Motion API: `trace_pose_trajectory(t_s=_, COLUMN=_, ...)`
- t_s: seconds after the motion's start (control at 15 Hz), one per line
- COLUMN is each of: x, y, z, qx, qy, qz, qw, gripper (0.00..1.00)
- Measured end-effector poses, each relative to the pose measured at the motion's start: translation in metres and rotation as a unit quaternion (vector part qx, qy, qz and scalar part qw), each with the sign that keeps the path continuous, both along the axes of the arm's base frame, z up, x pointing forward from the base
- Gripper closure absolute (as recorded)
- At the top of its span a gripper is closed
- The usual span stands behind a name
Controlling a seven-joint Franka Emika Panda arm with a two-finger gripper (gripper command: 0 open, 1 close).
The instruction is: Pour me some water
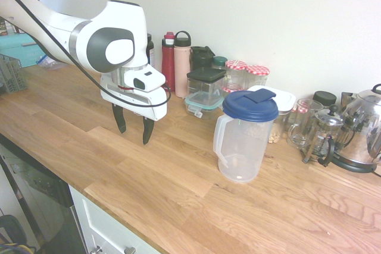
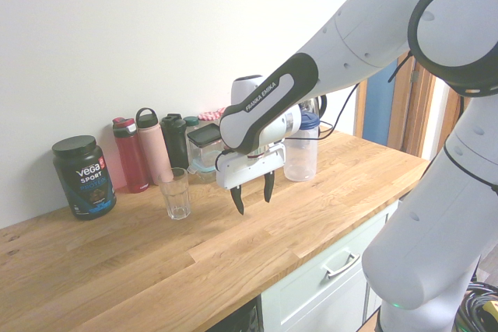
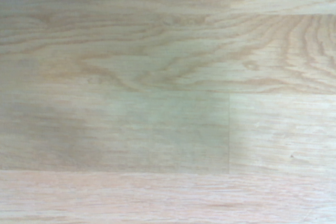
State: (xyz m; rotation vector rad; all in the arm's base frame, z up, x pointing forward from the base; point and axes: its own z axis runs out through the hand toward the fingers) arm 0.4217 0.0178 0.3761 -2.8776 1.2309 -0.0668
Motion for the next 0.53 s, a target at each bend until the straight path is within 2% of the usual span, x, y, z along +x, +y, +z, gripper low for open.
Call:
trace_pose_trajectory(t_s=0.27, x=-0.001, y=-0.001, z=0.010, qx=-0.004, qy=-0.010, qz=-0.001, qw=1.000, gripper=0.00)
trace_pose_trajectory(t_s=0.53, x=-0.024, y=-0.014, z=0.080, qx=-0.010, qy=-0.040, qz=-0.023, qw=0.999, gripper=0.00)
